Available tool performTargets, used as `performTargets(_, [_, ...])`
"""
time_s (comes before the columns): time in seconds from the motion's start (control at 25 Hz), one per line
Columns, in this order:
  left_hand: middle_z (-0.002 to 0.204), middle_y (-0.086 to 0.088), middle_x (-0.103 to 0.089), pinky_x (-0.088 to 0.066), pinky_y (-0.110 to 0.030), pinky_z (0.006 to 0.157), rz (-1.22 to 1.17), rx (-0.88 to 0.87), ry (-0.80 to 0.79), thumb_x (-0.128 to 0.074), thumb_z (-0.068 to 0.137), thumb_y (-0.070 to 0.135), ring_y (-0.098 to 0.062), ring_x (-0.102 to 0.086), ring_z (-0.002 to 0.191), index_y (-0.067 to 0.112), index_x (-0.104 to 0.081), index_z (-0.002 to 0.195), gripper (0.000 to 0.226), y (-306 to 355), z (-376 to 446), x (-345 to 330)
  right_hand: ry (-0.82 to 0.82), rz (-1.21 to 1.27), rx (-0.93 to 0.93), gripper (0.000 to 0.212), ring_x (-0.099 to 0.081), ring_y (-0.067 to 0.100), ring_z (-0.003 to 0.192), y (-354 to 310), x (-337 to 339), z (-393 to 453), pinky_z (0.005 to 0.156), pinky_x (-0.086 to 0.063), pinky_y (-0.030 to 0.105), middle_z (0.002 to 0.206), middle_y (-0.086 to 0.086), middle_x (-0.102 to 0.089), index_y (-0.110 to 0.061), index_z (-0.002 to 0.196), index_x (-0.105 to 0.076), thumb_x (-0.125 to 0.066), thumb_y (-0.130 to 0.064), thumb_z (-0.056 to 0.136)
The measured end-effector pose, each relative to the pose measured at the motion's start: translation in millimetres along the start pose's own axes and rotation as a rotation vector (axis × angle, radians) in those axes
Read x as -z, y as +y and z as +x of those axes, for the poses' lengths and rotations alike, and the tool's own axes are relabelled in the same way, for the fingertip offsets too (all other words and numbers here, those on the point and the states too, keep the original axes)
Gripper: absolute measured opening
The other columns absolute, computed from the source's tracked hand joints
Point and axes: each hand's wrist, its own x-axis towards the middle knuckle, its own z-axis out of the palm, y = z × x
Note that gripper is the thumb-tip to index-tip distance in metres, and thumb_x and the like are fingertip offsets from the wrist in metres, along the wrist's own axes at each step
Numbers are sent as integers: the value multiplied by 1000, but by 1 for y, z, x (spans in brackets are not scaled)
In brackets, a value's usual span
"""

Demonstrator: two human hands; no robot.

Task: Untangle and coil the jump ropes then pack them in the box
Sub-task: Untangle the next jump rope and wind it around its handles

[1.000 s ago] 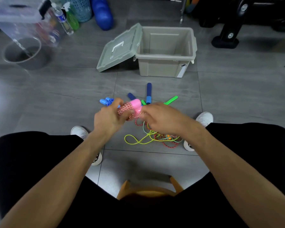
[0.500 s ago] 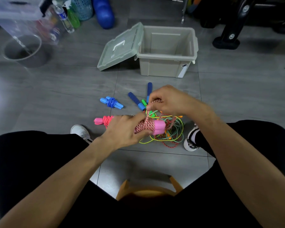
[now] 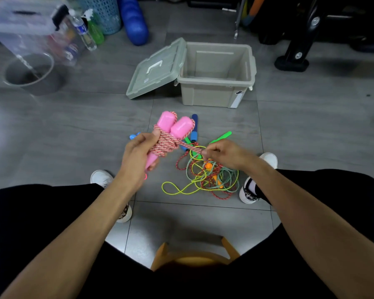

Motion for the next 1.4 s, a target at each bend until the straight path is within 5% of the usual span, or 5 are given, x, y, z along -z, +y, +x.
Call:
performTargets(0.28, [92,-2,-67,-54,-65,68,387,37,87,-73,56,58,-45,-68,81,52,-46,82,38,-10,16,7,-114,-478,230,22,-45,24,68,-52,-50,-13,60,-28,33,78,12,-59,-10,76,-48,-43,-20,96])
performTargets(0.64, [95,-15,-67,-45,-43,74,1228,-212,113,-53,91,45,-42,-62,94,16,-44,113,38,-35,15,4,-113,-790,299,27,-43,26,63,-85,-37,-26,47,-25,28,76,3,-48,-20,72,-27,-49,-12,85])
performTargets(0.84, [89,-13,-67,-43,-37,62,1401,-504,23,-63,87,36,-40,-64,80,12,-51,113,38,-30,0,-10,48,-675,174,13,-57,22,100,-76,-8,-11,76,-49,37,104,1,-60,-19,98,-57,-51,-29,93])
performTargets(1.0, [78,-16,-66,-43,-36,55,1378,-742,-134,-73,78,18,-40,-63,65,4,-57,107,36,-31,-16,-21,106,-449,163,27,-53,19,93,-62,7,2,79,-43,36,99,4,-57,-12,98,-61,-52,-37,94])
performTargets(1.4, [95,-13,-71,-58,-36,61,351,144,-217,-80,74,23,-17,-70,74,20,-56,97,33,-1,-11,-12,354,32,291,18,-55,13,68,-56,-15,8,60,-40,22,74,2,-62,-8,87,-63,-57,-24,93])
